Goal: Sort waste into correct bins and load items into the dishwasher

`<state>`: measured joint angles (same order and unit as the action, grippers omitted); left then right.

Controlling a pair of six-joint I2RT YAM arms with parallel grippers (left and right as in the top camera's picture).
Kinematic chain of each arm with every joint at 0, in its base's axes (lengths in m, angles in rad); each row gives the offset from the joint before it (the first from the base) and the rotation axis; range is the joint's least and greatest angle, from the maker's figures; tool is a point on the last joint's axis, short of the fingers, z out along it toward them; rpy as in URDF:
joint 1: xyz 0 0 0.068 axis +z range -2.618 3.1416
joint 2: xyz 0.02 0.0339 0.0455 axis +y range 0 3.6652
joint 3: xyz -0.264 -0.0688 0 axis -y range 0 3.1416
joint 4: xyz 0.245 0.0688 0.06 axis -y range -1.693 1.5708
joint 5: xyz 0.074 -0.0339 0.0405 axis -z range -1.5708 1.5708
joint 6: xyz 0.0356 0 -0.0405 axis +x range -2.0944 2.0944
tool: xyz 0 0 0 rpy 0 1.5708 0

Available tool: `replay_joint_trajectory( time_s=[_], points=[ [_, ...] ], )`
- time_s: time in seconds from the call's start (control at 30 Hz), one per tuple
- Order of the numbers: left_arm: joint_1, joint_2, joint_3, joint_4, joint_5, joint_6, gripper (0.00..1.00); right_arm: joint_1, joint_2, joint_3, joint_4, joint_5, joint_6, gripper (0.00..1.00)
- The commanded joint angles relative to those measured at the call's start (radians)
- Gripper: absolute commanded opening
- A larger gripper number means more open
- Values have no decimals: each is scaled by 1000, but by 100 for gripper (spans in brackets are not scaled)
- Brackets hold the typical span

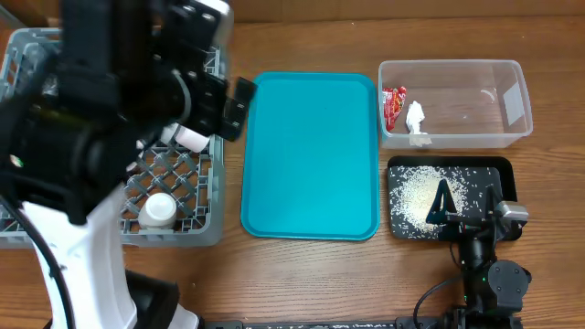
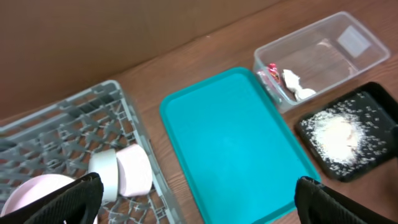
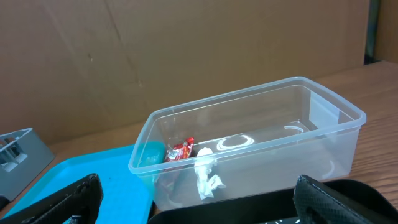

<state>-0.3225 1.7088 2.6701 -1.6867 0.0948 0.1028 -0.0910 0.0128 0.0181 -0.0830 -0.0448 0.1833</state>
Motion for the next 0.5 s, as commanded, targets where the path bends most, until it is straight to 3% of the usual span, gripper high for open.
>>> replay_joint_trajectory(
  time_s=[0.0, 0.23, 0.47],
  points=[
    [-167, -108, 2, -3, -315, -137, 100, -3, -10, -10, 3, 5, -1, 100],
    [-273, -179, 2, -3, -194, -137, 100, -3, -10, -10, 3, 6, -2, 100],
    [-273, -188, 2, -3, -236, -106, 100, -3, -10, -10, 3, 5, -1, 100]
  ],
)
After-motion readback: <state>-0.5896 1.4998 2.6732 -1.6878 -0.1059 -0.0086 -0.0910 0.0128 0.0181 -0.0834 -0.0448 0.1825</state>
